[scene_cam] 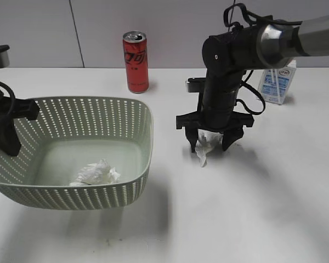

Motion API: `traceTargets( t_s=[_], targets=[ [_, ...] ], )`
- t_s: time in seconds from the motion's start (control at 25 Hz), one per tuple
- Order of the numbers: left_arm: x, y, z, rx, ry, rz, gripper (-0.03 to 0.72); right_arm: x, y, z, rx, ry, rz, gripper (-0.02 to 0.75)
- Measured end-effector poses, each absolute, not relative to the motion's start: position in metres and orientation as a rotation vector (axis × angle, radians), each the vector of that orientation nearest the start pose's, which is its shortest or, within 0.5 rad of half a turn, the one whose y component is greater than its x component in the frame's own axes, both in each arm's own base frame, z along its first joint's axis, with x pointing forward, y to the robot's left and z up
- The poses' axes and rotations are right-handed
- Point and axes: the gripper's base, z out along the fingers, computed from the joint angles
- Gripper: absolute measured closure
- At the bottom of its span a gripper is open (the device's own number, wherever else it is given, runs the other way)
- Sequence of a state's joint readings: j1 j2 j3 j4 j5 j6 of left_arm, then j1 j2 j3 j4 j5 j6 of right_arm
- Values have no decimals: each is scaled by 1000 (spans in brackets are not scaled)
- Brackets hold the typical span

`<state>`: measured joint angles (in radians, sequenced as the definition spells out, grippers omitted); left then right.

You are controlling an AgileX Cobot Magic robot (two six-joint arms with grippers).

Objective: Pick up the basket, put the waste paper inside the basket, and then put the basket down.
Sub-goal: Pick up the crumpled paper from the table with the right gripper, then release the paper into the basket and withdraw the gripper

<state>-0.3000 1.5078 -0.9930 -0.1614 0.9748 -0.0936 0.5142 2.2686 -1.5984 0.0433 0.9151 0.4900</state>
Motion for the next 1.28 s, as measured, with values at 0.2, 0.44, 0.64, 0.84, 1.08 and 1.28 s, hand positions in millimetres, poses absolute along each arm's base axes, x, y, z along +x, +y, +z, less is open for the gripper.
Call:
traceTargets(
  t_s=[0.2,0.44,0.64,0.84,1.08,1.28],
  targets=[
    [258,-92,234,190,2986,-257,683,381,219,103,9,3097,107,220],
    [258,-93,235,189,2984,-258,683,380,219,103,19,3104,114,635],
    [258,-92,234,190,2986,-257,683,381,219,106,-11,3095,103,722],
    [257,-92,234,191,2996,-256,683,379,217,152,-236,2996,142,724],
    [257,-92,234,192,2997,-255,683,355,214,268,-541,2684,251,724],
    [257,-92,234,192,2997,-255,683,299,242,335,-1000,2370,363,724]
  ],
)
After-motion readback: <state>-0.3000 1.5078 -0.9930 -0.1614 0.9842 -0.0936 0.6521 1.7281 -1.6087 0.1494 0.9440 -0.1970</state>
